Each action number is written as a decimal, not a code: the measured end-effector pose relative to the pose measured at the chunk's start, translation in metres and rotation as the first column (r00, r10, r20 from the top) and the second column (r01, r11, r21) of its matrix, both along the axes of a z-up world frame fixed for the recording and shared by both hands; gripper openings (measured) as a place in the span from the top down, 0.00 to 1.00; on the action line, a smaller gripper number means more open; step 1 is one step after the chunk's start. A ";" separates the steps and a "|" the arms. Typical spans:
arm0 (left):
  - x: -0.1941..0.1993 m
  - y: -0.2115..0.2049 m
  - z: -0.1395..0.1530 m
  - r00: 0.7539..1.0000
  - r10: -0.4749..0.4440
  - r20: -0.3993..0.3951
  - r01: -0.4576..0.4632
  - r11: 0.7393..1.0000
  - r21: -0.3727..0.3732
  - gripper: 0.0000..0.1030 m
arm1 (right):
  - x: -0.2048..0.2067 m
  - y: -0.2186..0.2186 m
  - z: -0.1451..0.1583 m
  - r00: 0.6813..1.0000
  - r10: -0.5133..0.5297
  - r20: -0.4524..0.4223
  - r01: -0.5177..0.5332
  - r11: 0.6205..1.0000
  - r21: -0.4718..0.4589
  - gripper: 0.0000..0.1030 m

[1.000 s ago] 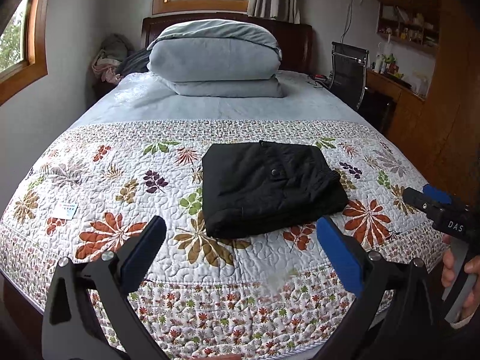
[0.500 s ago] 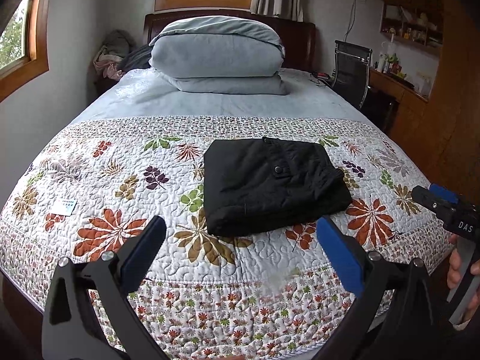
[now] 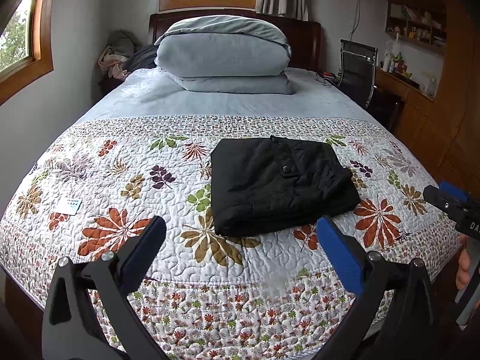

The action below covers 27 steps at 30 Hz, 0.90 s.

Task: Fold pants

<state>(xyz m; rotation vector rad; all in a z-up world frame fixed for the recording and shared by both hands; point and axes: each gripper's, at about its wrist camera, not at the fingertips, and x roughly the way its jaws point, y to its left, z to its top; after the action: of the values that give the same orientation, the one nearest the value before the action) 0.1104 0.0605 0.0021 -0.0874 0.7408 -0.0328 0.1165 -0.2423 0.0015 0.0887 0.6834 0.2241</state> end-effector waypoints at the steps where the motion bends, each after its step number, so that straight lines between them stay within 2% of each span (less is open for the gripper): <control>1: 0.000 0.000 0.000 1.000 0.000 0.002 0.000 1.000 0.001 0.03 | 0.000 0.000 0.000 1.000 0.001 0.001 -0.001 1.000 -0.001 0.03; 27: 0.003 -0.002 0.001 1.000 -0.010 0.004 0.010 1.000 0.004 0.03 | 0.001 0.000 0.001 1.000 0.002 0.003 -0.002 1.000 -0.004 0.03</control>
<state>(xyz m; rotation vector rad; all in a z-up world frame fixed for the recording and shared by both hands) 0.1134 0.0581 0.0034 -0.0794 0.7377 -0.0412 0.1177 -0.2422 0.0027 0.0833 0.6806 0.2250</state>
